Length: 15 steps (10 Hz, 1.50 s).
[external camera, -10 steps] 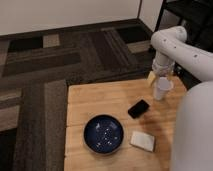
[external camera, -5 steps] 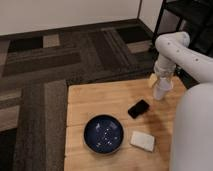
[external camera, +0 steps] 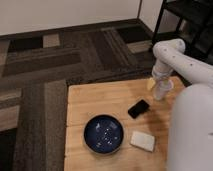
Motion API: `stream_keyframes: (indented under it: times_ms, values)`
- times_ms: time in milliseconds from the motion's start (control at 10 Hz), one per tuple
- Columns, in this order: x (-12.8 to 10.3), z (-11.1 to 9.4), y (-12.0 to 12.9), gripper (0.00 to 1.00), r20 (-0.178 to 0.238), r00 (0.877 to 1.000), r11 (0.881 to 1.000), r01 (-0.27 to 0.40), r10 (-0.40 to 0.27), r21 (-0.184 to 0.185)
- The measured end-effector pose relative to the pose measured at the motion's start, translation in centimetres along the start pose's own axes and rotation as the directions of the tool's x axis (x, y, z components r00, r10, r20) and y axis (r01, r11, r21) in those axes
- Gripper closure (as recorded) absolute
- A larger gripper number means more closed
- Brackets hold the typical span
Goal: Pick up the ceramic cup
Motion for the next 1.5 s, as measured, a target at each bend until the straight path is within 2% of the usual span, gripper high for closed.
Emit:
stream_keyframes:
  times_ms: [200,600,900,1000,1100,1200,1300,1500]
  values:
    - [-0.2,1.0,-0.1,0.35,0.015,0.999,0.999,0.033,-0.033,0.012]
    - [0.8,2.8,-0.6,0.36,0.004,0.999,0.999,0.037,-0.037,0.018]
    - [0.8,2.4,-0.8,0.70,0.004,0.999,0.999,0.032,-0.032,0.032]
    - [0.8,1.7,-1.1,0.87,-0.004,1.000,0.998,0.028,-0.027,0.051]
    - [0.8,1.2,-1.1,0.95,-0.017,1.000,0.998,0.022,-0.021,0.065]
    - [0.6,0.3,-0.8,1.00,-0.043,0.999,0.996,0.009,-0.005,0.092]
    - [0.4,-0.5,-0.3,1.00,-0.058,0.998,0.995,-0.002,0.008,0.104]
    - [-0.6,-2.7,1.0,1.00,-0.066,0.997,0.993,-0.019,0.027,0.120]
